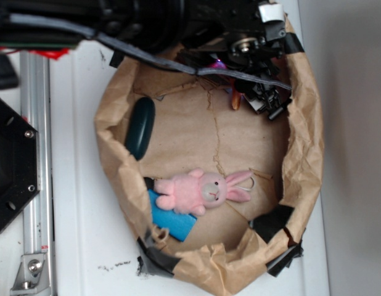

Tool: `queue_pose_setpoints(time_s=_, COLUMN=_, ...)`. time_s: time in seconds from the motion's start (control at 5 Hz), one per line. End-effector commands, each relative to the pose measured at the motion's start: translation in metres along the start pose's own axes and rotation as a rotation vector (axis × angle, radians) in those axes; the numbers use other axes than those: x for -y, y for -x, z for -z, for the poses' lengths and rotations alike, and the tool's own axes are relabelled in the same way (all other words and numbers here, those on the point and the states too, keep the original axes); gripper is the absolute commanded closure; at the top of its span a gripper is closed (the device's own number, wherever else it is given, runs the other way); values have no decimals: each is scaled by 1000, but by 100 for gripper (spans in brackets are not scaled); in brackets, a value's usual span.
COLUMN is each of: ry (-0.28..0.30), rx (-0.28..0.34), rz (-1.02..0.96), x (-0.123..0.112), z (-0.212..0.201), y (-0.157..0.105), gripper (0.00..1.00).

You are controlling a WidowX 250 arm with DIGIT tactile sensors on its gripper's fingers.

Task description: Grab the shell.

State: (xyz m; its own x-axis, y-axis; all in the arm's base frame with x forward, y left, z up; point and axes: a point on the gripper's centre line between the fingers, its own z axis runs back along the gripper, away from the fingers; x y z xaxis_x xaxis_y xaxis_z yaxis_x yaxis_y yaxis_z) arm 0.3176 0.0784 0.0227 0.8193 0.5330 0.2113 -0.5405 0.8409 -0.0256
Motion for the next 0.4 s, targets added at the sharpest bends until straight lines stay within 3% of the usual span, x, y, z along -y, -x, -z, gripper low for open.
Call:
queue_pose_setpoints(time_s=0.0, ry=21, rx=27, rz=55, x=7, z=-7, y=-3, gripper=100)
queue_pose_setpoints(time_s=0.2, ry=12, rx=33, rz=87, x=10, z=-10, y=1, gripper=100)
